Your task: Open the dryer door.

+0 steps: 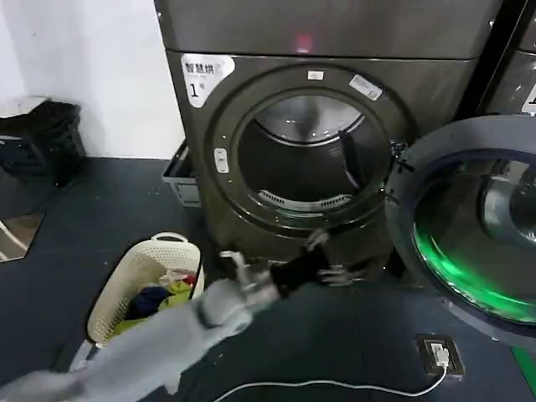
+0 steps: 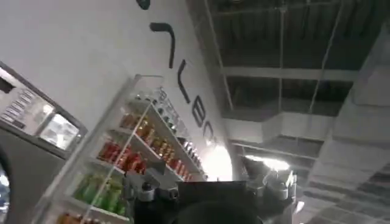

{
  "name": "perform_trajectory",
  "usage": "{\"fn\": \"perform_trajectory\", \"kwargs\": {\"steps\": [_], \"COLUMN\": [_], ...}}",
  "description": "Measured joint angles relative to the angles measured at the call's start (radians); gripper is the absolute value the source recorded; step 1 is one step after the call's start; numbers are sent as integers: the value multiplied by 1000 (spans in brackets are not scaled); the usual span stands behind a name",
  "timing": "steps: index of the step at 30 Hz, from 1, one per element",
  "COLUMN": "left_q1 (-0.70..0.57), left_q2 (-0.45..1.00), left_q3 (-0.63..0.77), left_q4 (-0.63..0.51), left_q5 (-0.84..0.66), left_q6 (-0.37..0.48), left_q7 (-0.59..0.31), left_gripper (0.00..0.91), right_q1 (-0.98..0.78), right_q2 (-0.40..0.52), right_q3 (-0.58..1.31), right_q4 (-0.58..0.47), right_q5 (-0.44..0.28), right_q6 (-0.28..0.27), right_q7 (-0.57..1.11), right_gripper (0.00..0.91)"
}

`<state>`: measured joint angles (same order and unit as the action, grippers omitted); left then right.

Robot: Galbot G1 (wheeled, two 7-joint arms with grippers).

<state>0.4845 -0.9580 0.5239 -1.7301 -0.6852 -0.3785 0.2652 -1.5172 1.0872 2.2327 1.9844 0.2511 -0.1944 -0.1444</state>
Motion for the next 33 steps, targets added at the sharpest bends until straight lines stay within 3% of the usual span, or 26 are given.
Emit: {"fn": "perform_trajectory", "kwargs": {"steps": [8,17,26,33], "left_q1": [80,212,244,262], "left_q2": [260,490,718,849], "left_q3": [-55,-191,-248,-255], "left_q4": [-75,-159,-207,-208], "left_q5": [11,20,43,142], "left_q6": [118,270,314,401], "left_q7": [-2,110,169,217], "left_gripper": [907,907,907,907], "right_q1": [20,43,53,56], "right_q2": [-8,-30,-39,-34], "right_q3": [7,-7,-8,-14], "right_q4": [-15,-33,-34,-32], "right_q5": [-14,-14,-14,-14], "right_q6": [3,2,-3,-3], "right_q7": [4,0,-1,-3], "right_gripper": [907,907,907,907]}}
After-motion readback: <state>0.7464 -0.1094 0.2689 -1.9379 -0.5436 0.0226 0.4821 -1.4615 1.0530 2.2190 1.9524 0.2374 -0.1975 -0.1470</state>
